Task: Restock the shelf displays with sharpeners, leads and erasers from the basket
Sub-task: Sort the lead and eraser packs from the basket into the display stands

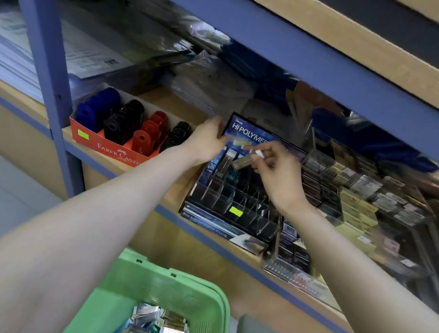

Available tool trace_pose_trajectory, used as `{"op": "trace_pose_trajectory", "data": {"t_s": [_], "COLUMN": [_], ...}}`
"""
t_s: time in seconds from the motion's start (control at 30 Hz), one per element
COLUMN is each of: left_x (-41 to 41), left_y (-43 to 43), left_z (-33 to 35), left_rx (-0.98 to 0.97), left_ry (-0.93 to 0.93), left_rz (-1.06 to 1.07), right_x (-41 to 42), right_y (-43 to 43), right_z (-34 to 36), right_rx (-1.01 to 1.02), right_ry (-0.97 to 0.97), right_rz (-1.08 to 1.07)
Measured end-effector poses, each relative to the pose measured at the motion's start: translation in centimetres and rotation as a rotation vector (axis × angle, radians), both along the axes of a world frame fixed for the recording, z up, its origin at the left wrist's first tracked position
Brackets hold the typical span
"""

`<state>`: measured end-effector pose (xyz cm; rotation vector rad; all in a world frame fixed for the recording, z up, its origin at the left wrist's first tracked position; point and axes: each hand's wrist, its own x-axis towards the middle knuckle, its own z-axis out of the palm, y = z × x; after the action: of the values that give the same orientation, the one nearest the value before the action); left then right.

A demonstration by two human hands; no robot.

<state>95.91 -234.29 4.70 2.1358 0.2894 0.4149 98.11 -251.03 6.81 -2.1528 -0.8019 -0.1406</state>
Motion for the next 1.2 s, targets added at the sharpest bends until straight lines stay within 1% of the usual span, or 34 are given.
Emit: {"op": "trace_pose_trajectory", "data": {"t_s": [0.07, 0.13, 0.23, 0.4, 0.57, 0.67, 0.8, 0.83, 0.9, 1.0, 1.1, 1.2], "left_x": [0.8, 1.1, 0.6, -0.6, -0.8, -0.8, -1.4, -1.8, -2.7, -5.3, -8.8, -11.6], "left_y": [0.1, 0.2, 0.6, 1.1, 1.7, 2.0, 2.3, 2.4, 2.5, 2.9, 3.2, 3.4], "left_z": [-0.3, -0.5, -0.9, -1.6, -1.5, -1.3, -0.7, -0.4, -0.2, -0.7, -1.9, -3.5], "left_rx": [-0.064, -0.078, -0.028, 0.093, 0.152, 0.188, 0.250, 0.286, 0.427, 0.654, 0.770, 0.839], "left_ry": [-0.014, -0.048, -0.082, -0.095, -0.082, -0.068, -0.061, -0.070, -0.113, -0.187, -0.203, -0.167], "left_rz": [0.005, 0.033, 0.064, 0.018, 0.028, 0.005, -0.030, -0.026, 0.023, 0.086, 0.094, 0.084], "right_x": [0.5, 0.9, 1.0, 0.6, 0.0, 0.4, 0.4, 0.3, 0.0, -0.2, 0.0, 0.0], "right_y": [0.5, 0.7, 0.8, 1.4, 2.3, 2.5, 2.9, 3.0, 3.0, 2.7, 2.4, 2.5], "right_z": [-0.1, -0.1, -0.5, -0.9, -0.7, -0.5, -0.7, -0.9, -0.9, -0.4, 0.0, -0.2], "right_rx": [-0.026, -0.031, -0.061, -0.131, -0.171, -0.250, -0.335, -0.346, -0.347, -0.271, -0.217, -0.258], "right_ry": [-0.014, -0.046, -0.087, -0.081, -0.074, -0.128, -0.200, -0.213, -0.225, -0.241, -0.250, -0.219], "right_rz": [0.016, 0.028, 0.061, 0.138, 0.200, 0.195, 0.245, 0.251, 0.244, 0.175, 0.101, 0.130]}}
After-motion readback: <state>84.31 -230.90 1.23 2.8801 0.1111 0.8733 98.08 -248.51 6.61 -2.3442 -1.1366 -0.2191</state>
